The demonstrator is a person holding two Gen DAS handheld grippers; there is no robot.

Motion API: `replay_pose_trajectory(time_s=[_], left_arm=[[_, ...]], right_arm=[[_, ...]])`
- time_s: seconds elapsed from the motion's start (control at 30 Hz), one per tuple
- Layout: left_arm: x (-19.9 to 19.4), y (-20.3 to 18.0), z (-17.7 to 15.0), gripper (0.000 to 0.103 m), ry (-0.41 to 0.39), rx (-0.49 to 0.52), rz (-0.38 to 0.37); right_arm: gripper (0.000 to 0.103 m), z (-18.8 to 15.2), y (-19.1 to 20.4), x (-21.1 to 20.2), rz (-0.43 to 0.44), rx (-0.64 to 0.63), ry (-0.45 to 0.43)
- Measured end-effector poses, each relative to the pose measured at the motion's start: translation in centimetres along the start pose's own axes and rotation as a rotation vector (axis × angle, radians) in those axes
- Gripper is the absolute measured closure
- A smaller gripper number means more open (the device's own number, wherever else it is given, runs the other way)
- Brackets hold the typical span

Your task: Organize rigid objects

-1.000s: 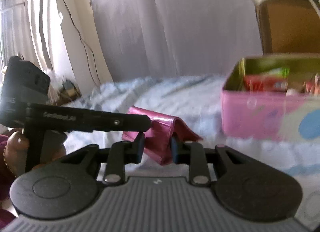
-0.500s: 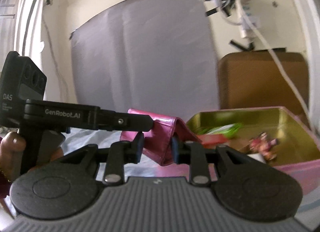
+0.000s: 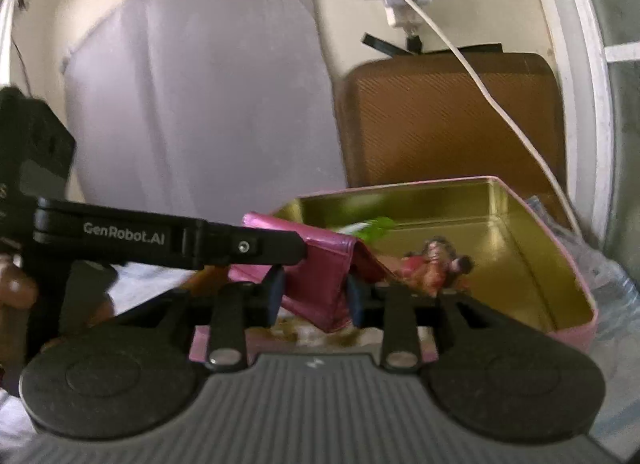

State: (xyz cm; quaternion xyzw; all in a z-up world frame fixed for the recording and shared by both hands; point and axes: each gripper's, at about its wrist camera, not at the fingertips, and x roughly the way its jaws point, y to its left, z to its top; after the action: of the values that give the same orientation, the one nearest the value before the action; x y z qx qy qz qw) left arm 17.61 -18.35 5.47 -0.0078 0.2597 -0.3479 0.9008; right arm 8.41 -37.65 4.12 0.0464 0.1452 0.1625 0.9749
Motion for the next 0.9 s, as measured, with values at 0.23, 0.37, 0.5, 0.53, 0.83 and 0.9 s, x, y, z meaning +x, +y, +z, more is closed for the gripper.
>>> replay_pose_trajectory(time_s=[0.23, 0.37, 0.5, 0.53, 0.83, 0.9], left_arm=[[3.7, -0.4, 0.8, 0.029, 0.063, 0.058, 0.158], [3.3, -0.5, 0.2, 0.026, 0.072, 0.046, 0.167], [1.5, -0.6, -0.1, 0.025, 0.072, 0.005, 0.171], [1.0, -0.7, 0.0, 0.023, 0.067, 0.0, 0.179], [-5.2, -2.9, -1.5, 0.014, 0.033, 0.061, 0.268], [-6.6, -3.5, -2.0, 0.012, 0.025, 0.077, 0.282]], right_arm=[[0.065, 0.5, -0.3, 4.8, -0.22, -0.11, 0.074], [0.065, 0.3, 0.2, 3.4, -0.223, -0.123, 0.046], [0.065, 0.0, 0.3, 2.1, -0.209, -0.073, 0.031], [0.065, 0.0, 0.5, 1.8, -0.212, -0.065, 0.024], [0.062, -0.8, 1.1, -3.4, -0.188, 0.148, -0.048], [0.058, -1.3, 1.4, -4.6, -0.185, 0.203, -0.062]])
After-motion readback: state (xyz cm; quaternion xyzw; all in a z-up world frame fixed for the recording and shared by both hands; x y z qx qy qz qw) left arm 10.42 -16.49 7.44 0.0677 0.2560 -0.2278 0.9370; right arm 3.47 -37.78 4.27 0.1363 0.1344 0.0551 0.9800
